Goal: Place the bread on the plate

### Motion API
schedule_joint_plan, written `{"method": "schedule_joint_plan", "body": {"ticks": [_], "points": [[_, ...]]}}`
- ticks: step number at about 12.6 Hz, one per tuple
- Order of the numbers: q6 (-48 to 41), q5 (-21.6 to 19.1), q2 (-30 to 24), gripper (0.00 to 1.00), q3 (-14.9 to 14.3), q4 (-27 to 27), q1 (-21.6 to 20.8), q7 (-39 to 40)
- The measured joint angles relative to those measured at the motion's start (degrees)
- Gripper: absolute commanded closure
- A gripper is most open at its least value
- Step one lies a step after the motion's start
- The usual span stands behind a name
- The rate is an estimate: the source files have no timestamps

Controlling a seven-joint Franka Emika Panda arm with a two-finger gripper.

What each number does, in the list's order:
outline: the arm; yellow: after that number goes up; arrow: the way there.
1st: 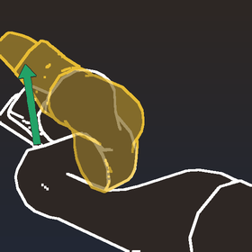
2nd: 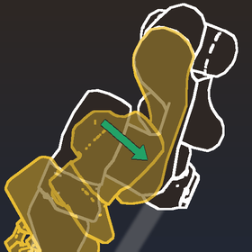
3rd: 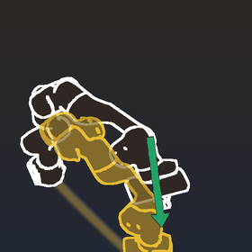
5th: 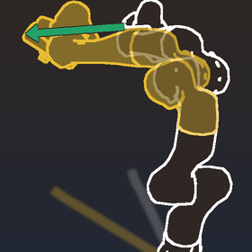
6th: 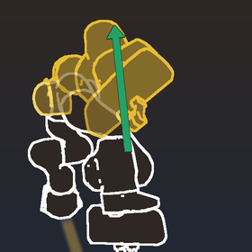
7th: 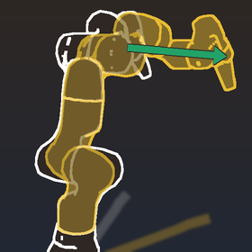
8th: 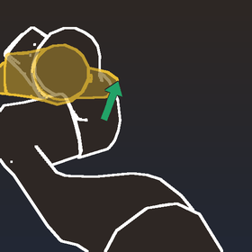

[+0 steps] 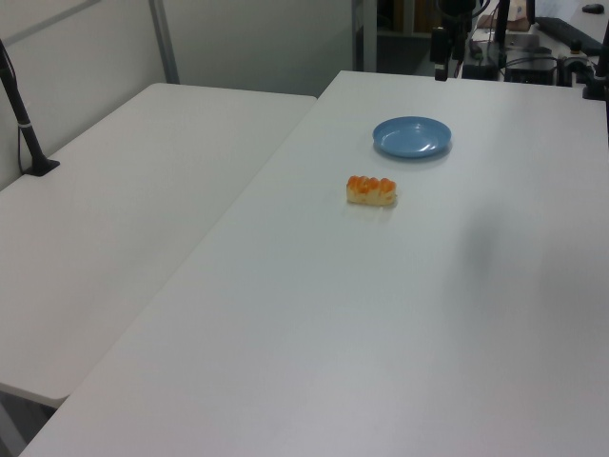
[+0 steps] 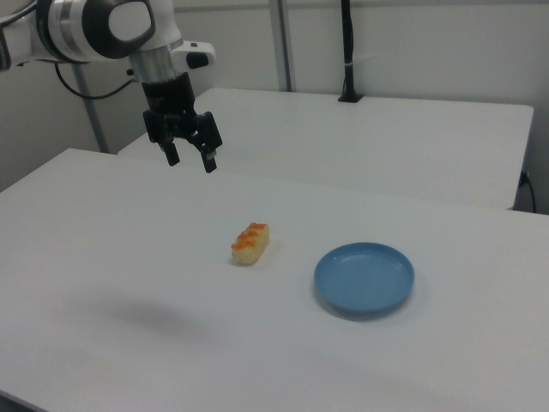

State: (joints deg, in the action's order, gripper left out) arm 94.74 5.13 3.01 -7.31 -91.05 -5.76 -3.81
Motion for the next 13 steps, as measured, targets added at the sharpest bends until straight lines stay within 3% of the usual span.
{"method": "schedule_joint_plan", "body": {"ticks": [13], "points": [[0.0,0.0,1.0,0.0,0.0,0.0,0.0,1.5]]}}
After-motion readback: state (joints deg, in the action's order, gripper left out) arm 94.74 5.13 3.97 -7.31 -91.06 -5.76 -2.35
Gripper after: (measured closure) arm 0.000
